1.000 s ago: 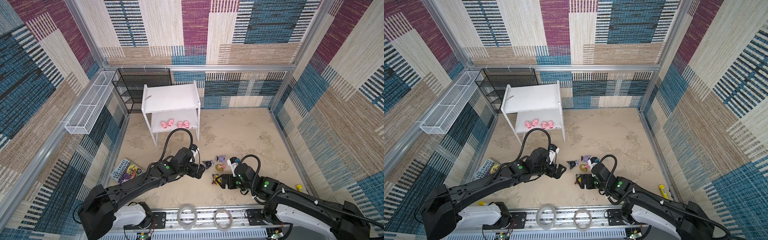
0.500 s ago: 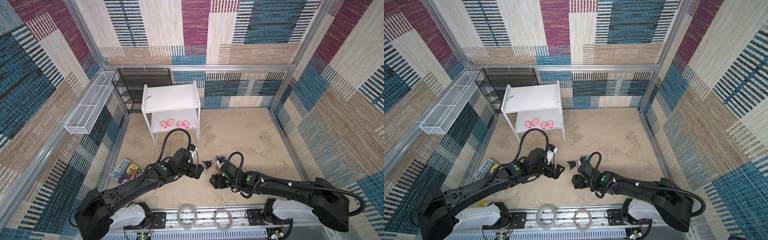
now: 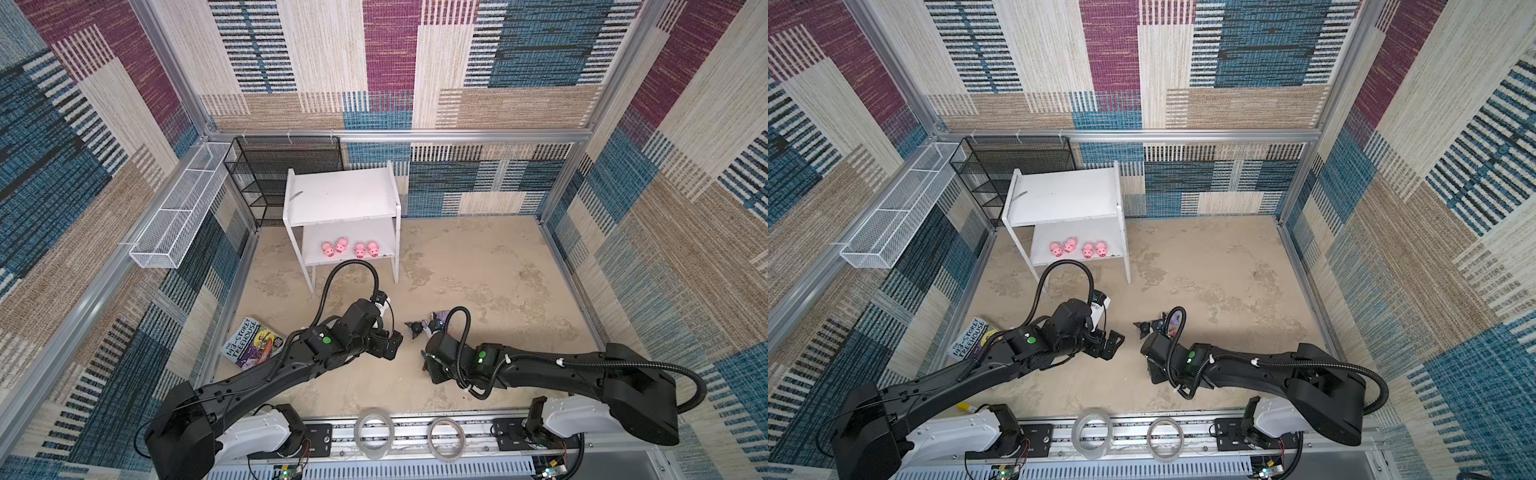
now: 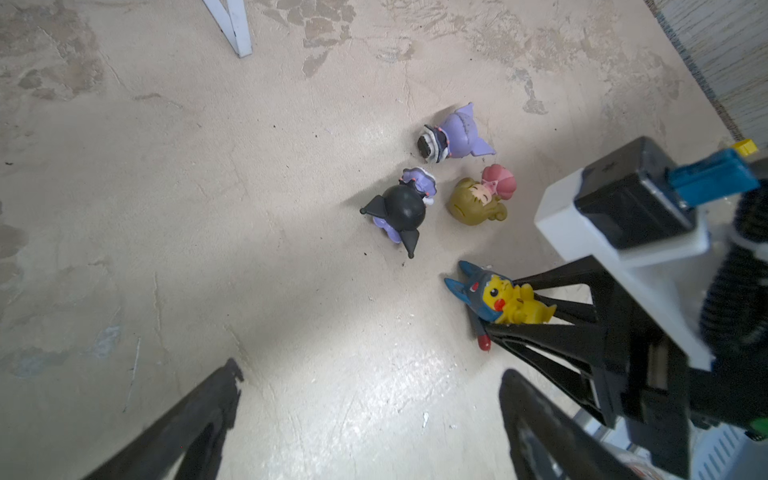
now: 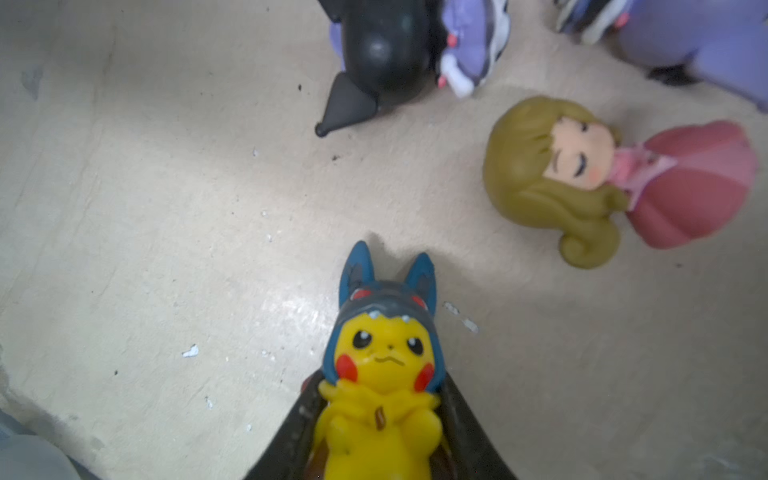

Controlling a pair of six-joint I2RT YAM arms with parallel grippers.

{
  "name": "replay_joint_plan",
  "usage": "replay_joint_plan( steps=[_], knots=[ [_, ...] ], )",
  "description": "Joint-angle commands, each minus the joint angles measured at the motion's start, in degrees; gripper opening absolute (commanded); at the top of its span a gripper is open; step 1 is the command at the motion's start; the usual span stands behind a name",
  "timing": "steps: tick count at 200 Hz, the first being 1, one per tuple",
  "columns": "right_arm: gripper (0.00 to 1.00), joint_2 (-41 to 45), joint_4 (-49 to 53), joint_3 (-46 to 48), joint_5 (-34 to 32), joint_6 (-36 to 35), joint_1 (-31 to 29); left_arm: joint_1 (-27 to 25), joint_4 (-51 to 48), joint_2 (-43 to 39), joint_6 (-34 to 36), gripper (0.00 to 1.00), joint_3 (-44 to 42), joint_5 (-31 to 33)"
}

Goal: Place and organize the plastic toys onto the shelf
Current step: 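Lower the right gripper around the Pikachu figurine and close, then lift the Pikachu with the right gripper while the left gripper approaches it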

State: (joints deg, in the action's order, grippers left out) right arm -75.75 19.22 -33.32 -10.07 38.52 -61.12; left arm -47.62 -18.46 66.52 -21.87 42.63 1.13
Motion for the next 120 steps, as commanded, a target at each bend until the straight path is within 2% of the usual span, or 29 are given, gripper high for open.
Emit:
replay_joint_plan(
  steps=[1,29,40,67,95,120],
  knots=[
    [0.34,2.66,-2.67,2.17,-0.82,-1.83,-0.49,0.12,-1.17,0.77,1.41,0.99,1.12,-1.33],
    [0.31,9.16,-13.67,7.06,-1.86,-8.32,-1.74,0.46,-5.44,1.02,2.05,0.99,5.14,-4.08],
    [0.31,11.83,-18.84,9.23,-4.35,-11.38,-2.92,0.95,-7.45,1.15,2.14,0.99,6.99,-5.44],
    [0.33,17.31,-33.91,15.10,-10.89,-21.20,-4.84,3.43,-12.17,1.34,2.04,0.99,10.98,-14.01],
    [0.32,20.70,-49.81,20.26,-11.83,-30.49,-4.97,5.49,-15.78,-0.15,0.73,0.99,14.00,-21.75],
    [0.31,19.94,-54.99,18.77,-11.09,-36.00,-4.97,6.04,-14.08,-1.06,-1.69,0.99,13.94,-27.07]
  ],
)
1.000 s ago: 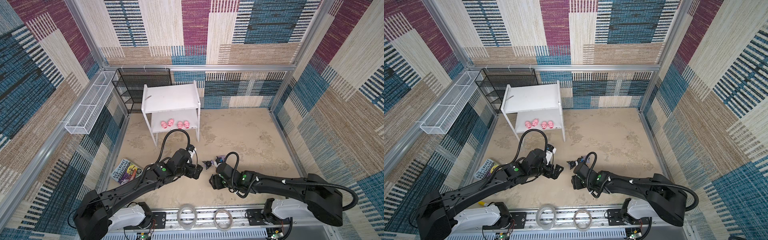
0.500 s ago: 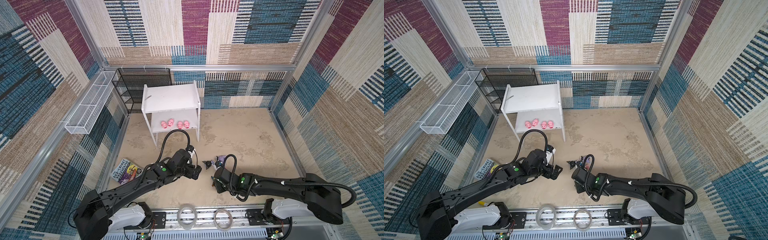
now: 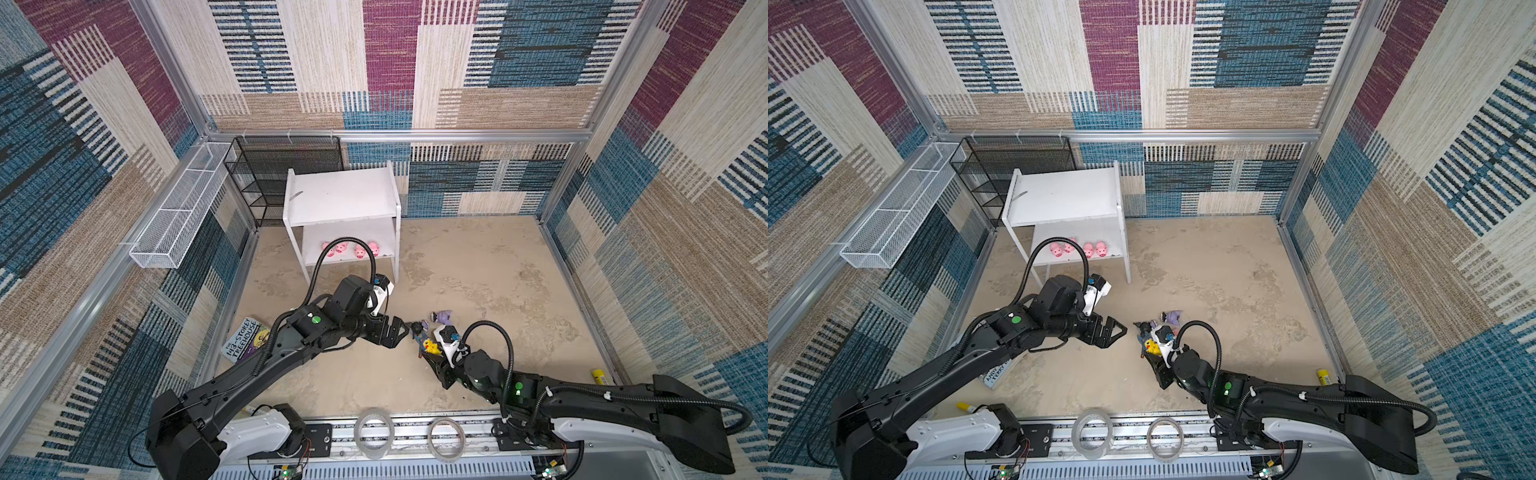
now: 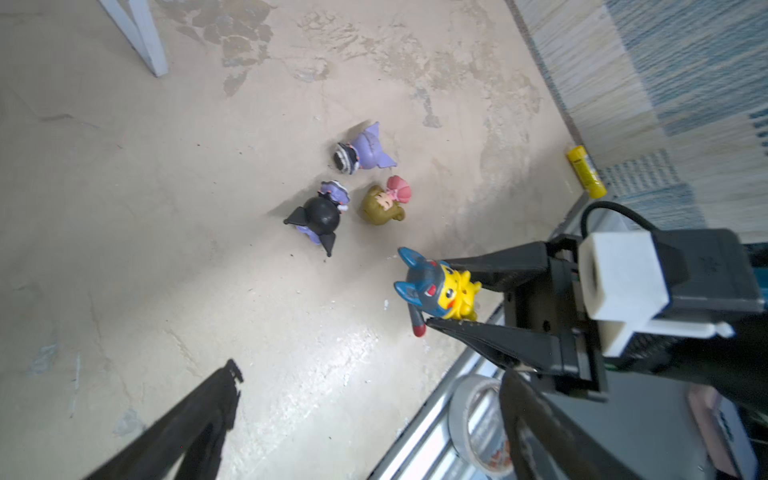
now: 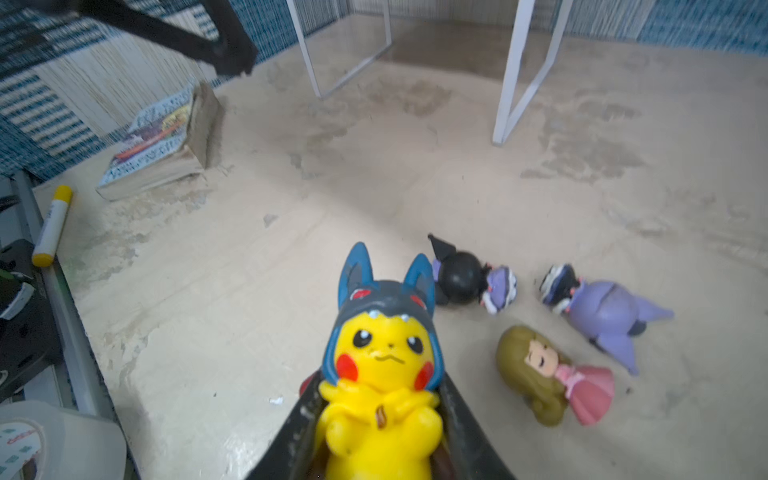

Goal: Place and organize the plastic toys onto the shelf
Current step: 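Lift the Pikachu with the right gripper while the left gripper approaches it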

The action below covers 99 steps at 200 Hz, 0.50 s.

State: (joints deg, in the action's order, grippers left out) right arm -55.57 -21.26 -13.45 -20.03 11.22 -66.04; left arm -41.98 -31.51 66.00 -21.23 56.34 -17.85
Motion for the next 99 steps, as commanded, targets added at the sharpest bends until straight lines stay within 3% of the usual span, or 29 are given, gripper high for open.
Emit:
replay_joint_plan(
  steps=[1,41,77,99],
  knots=[
    [0.32,-0.28,-14.65,-1.20,-1.09,-8.82,-0.10,0.36,-0.93,-0.57,-2.45,0.99,0.21,-8.36],
    [0.31,-1.20,-19.69,-3.40,1.40,-10.12,-0.18,0.35,9.66,-0.53,-10.37,0.90,-3.65,-13.84],
    [0.30,-3.60,-22.10,-5.12,2.74,-11.33,-0.74,0.25,12.20,-0.25,-12.09,0.85,-2.99,-14.14],
    [0.30,-5.34,-23.00,-6.02,2.24,-12.34,-1.18,0.21,12.74,0.16,-12.43,0.76,-2.52,-14.84]
  ],
)
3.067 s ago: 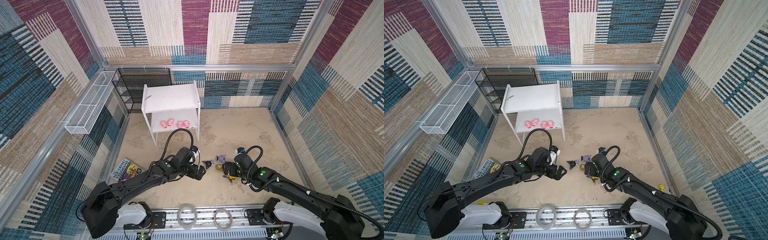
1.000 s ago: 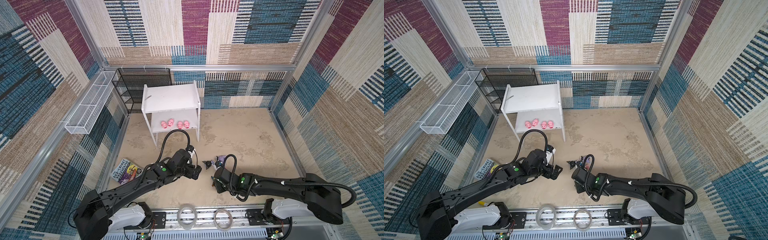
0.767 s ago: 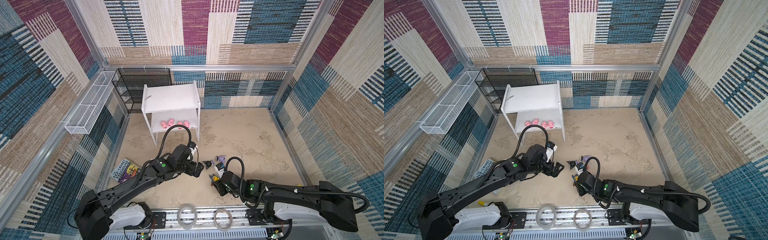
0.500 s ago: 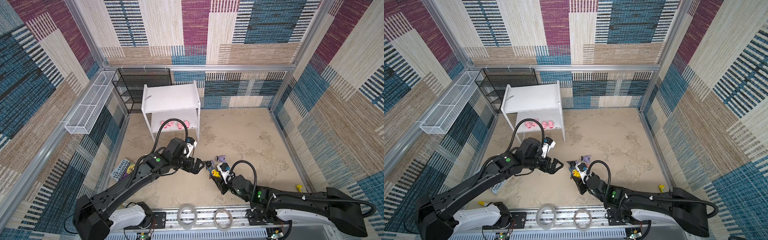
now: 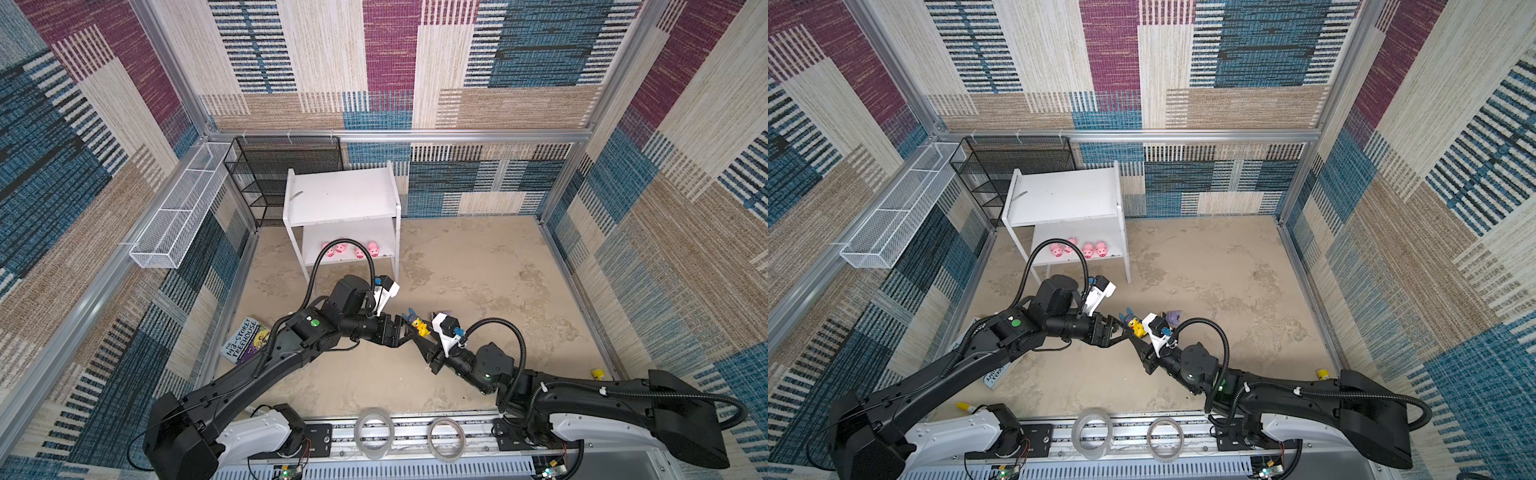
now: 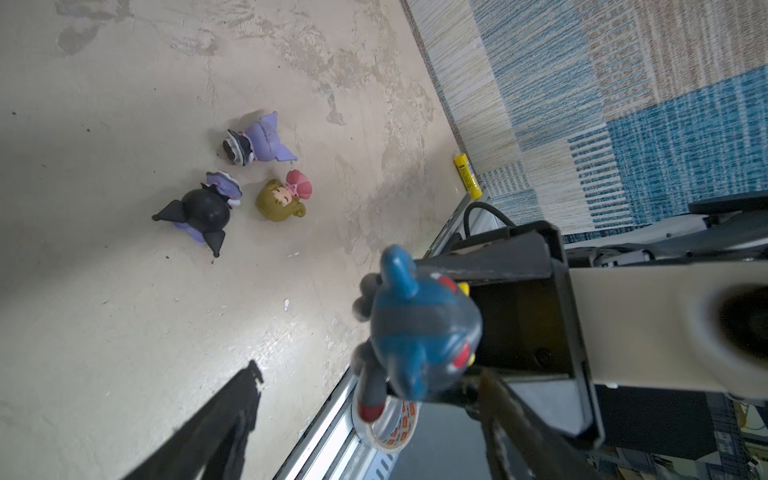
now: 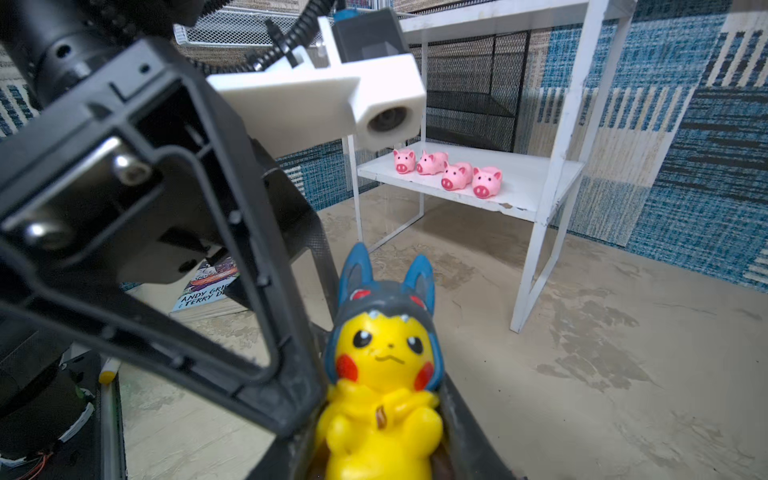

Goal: Place and organize the plastic toys onto the shelf
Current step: 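Lift the Pikachu with the right gripper while the left gripper approaches it, then close the left gripper on the Pikachu while the right gripper holds it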

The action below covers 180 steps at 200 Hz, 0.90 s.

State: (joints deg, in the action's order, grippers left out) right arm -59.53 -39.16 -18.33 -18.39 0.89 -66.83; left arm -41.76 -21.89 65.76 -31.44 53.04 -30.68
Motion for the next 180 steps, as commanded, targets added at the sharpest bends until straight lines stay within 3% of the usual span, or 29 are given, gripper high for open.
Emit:
replay_joint_plan(
  steps=[1,55,95,120,180],
  knots=[
    [0.30,-1.47,-5.07,-1.21,0.58,-2.01,-0.44,0.04,3.06,0.41,-2.22,0.76,0.81,-2.02],
    [0.29,-4.17,-6.21,-2.32,-2.15,-3.50,-1.71,0.09,-1.15,0.62,0.41,0.50,3.36,1.35],
    [0.29,-4.40,-6.19,-2.35,-3.18,-3.75,-2.11,0.17,-3.51,0.49,2.33,0.39,4.77,2.41],
    [0.29,-4.98,-6.19,-2.31,-3.51,-3.57,-2.08,0.19,-3.27,0.54,2.26,0.38,5.15,1.35],
    [0.41,-7.17,-5.93,-2.90,-3.09,-1.91,-2.08,0.31,-6.25,0.42,4.59,0.14,7.21,2.60]
  ],
)
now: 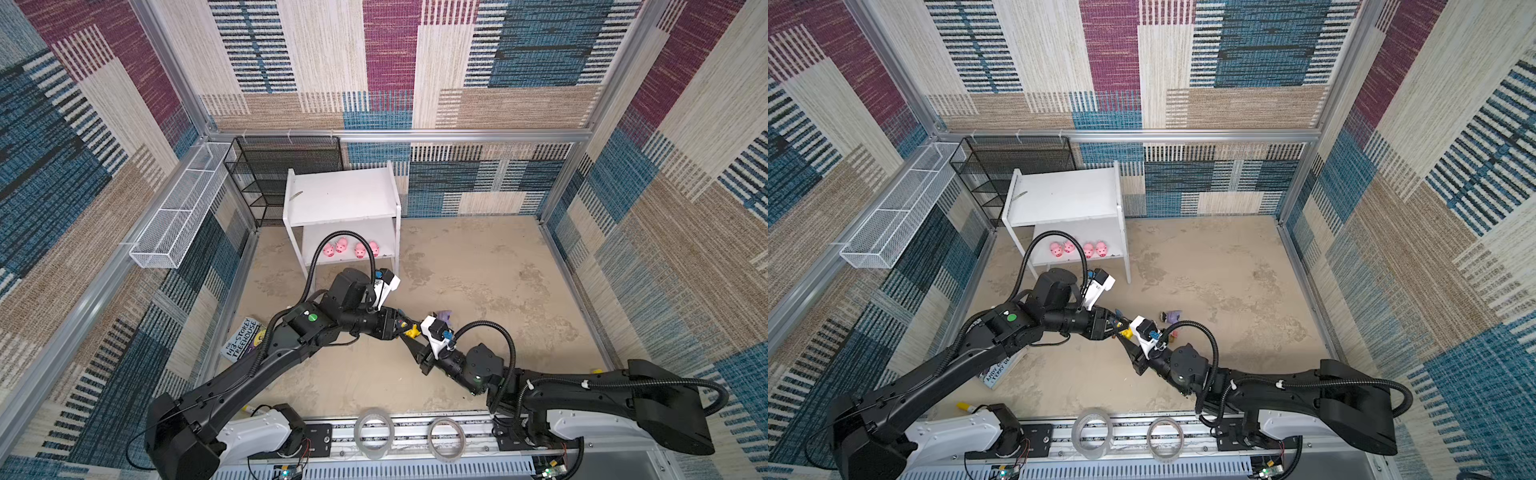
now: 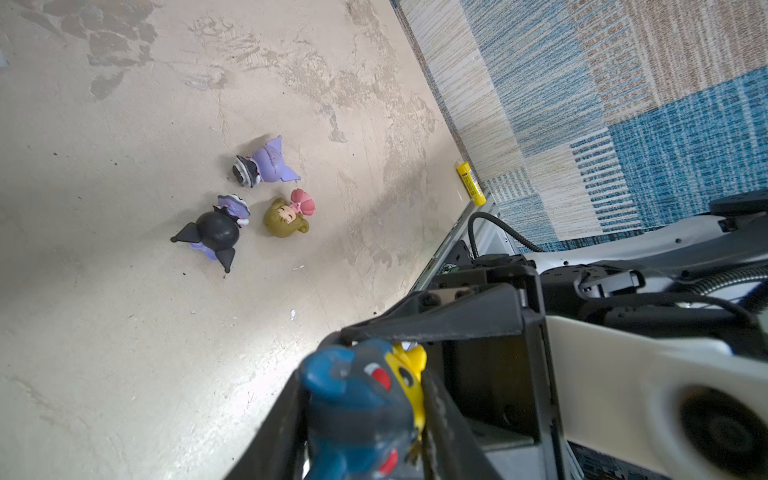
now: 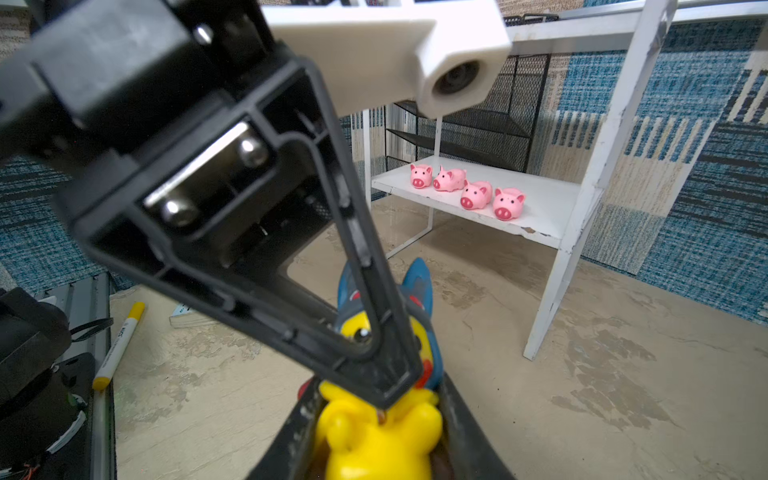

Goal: Place and organize the plastic toys onto the shelf
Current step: 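Close the left gripper on the Pikachu while the right gripper holds it, then carry the Pikachu toward the shelf with the left gripper while the right gripper draws back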

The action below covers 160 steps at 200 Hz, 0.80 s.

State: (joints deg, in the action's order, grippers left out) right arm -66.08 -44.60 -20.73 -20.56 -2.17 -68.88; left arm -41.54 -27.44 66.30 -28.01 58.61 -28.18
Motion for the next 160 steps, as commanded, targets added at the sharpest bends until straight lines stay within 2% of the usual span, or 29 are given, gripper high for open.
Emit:
replay_joint_plan(
  steps=[1,15,37,63,108,140,160],
  knots=[
    [0.41,-0.57,-0.49,-0.47,-0.91,1.18,-0.02,0.12,-0.82,-0.17,1.27,0.14,1.66,0.17],
    [0.51,-0.46,-0.07,-0.64,-0.97,1.80,-0.02,0.07,-3.94,0.37,3.40,0.11,3.36,1.79],
    [0.74,0.46,2.56,-1.13,-0.89,2.44,-0.09,0.12,-10.43,1.01,8.05,0.07,6.98,6.64],
    [0.86,2.72,4.62,-0.21,-1.75,3.18,-0.02,0.43,-16.58,2.15,13.18,0.04,11.69,10.87],
    [0.91,9.19,9.10,2.32,-3.64,4.10,-0.03,1.39,-25.95,5.08,23.75,0.00,22.47,22.11],
    [0.93,13.61,12.74,3.60,-4.97,3.85,-0.03,1.94,-27.99,7.47,31.81,0.00,31.65,32.62],
    [0.93,16.43,14.62,4.19,-5.61,3.33,-0.05,2.08,-27.83,9.13,37.16,0.00,36.76,37.10]
  ],
)
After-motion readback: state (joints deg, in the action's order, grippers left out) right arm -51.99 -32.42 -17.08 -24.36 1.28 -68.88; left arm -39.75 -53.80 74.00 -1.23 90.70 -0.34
